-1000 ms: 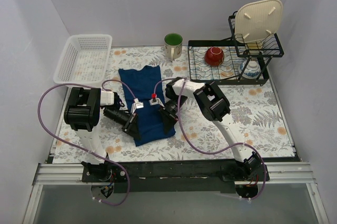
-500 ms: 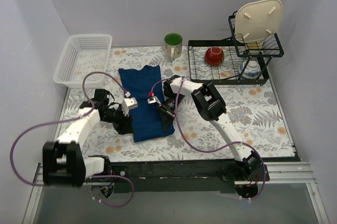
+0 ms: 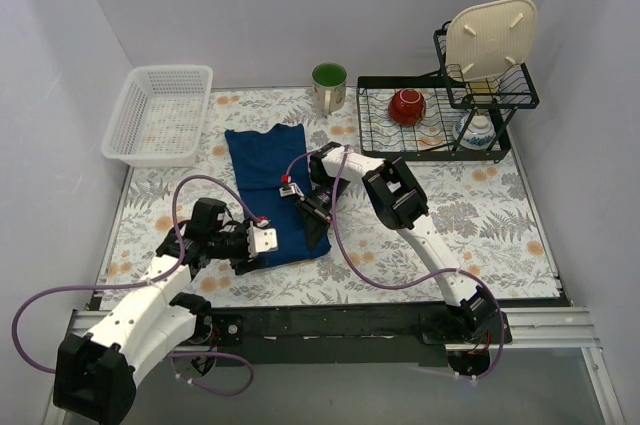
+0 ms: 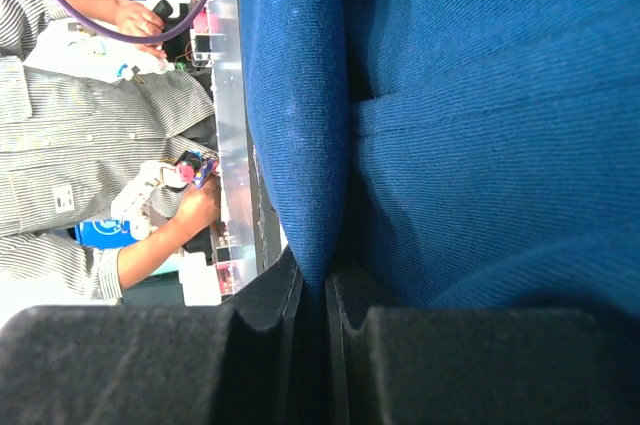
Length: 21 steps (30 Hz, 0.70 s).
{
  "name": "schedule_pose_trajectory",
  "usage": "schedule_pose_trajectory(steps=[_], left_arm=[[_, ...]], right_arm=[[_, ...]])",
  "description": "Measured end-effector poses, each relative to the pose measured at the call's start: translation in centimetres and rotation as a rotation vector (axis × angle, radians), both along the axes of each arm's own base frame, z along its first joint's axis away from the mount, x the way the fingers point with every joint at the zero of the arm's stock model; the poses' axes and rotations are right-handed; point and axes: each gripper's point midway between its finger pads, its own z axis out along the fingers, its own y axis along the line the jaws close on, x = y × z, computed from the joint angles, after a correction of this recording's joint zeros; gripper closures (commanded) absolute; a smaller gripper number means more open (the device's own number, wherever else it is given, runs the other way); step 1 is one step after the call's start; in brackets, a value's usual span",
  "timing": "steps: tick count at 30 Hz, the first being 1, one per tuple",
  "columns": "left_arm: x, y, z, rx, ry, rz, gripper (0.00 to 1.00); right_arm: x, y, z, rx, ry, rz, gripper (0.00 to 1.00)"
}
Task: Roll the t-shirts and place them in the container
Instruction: Roll the T-shirt to the center of the board.
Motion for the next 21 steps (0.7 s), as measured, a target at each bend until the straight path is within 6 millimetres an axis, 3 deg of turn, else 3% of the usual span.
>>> schedule_pose_trajectory(steps=[11, 15, 17, 18, 19, 21], left_arm=[[-2.2, -1.6, -3.4, 0.048, 0.063, -0.119, 0.45], [-2.8, -1.5, -5.6, 0.1, 0.096, -0.126, 0.6], [-2.2, -1.7, -5.6, 0.105, 0.064, -0.12, 0.68], [-1.7, -1.9, -5.6, 0.11, 0.035, -0.119, 0.74], [-1.5, -2.0, -5.7, 0.114, 0.014, -0.118, 0.86], [-0.9, -2.1, -5.8, 0.125, -0.029, -0.115, 0.96]], right_arm=[[0.0, -0.1, -0.1, -0.01, 0.001, 0.004, 0.86], [0.1, -0.1, -0.1, -0.01, 0.001, 0.004, 0.82], [0.1, 0.0, -0.1, -0.011, 0.0, 0.005, 0.81], [0.1, 0.0, -0.1, -0.01, 0.0, 0.004, 0.8], [0.1, -0.1, -0.1, -0.01, 0.0, 0.004, 0.78], [0.1, 0.0, 0.0, -0.008, 0.0, 0.003, 0.68]])
